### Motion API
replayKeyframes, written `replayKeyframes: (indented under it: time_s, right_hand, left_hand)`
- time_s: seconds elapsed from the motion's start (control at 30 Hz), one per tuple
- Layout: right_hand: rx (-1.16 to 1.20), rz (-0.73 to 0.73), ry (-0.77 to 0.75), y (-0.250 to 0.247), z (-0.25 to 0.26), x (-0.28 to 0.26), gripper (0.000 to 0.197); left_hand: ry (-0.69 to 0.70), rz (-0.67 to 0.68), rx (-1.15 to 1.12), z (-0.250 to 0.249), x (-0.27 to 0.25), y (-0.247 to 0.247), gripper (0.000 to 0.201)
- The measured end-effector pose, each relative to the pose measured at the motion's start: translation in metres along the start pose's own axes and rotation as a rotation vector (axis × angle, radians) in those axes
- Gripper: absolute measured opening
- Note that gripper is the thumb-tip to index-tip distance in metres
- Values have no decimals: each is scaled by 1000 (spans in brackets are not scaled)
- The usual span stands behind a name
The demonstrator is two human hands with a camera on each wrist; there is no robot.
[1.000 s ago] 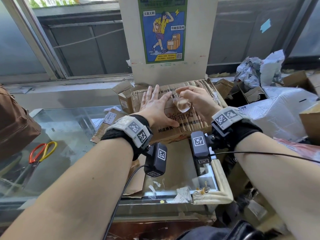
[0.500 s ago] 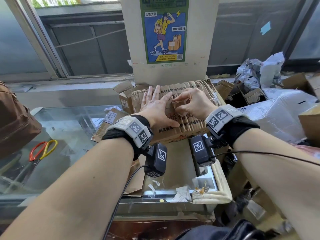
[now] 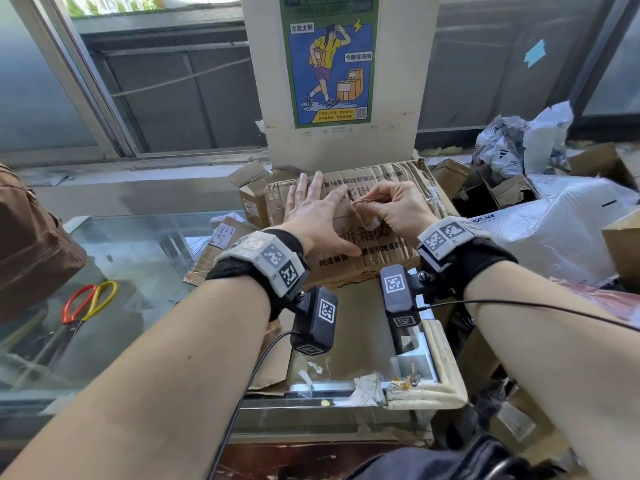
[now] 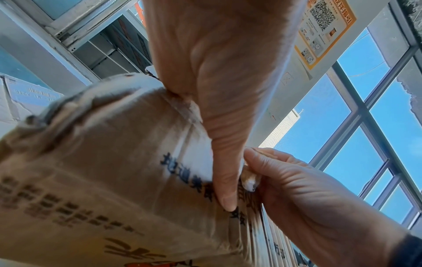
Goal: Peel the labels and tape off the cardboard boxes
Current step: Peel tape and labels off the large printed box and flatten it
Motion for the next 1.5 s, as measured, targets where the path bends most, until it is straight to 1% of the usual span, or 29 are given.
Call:
replayKeyframes:
  time_s: [0.07,0.17,0.3,0.47,0.63,0.87,0.93,1.03,1.23,1.4,1.5]
  right_hand:
    - [4,7,7,0,-1,-1,6]
    - [53,17,19,1,-3,-2,12]
    - [141,20,30,0,-1,-5,14]
    - [223,12,42,-1,-2,-7,17]
    - [289,19,55,-5,-6,-9,15]
    - [349,43,46,-4,-5,-7,19]
    - [370,72,35,-3,-4,-8,19]
    - [406,94,34,-2,-5,-9,19]
    - [429,83,34,-4,-8,-9,17]
    - [521,-6,59,-11,-10,-12,19]
    - [532,-3,67,-12,-11,-13,19]
  left_hand:
    - [-2,3,-1,0,0,0,116]
    - [-13,-9,0,-2,1,0,116]
    - [-55,-36,-15,-5,1,-1,111]
    - [-90,-50,-12,-14,4,2,110]
    - [-61,-92,1,-15,6,0,112]
    - [-46,-85,24,-20,8,-4,113]
    - [-49,-85,13,-19,8,-5,115]
    - [-52,-55,18,-17,9,1,124]
    - [-39,-14,42,-19,12,4,125]
    - [-45,-19,29,-19,11,5,125]
    - [-42,-25,23,-20,11,5,125]
Point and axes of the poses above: each hand's wrist, its own x-axis towards the middle knuckle, its own y-axis out of the palm, z = x × y, the point moved 9 cm from there along x, towards the middle knuckle, and after that the axes turned 5 degrees about -y, right-handed, at the moved point
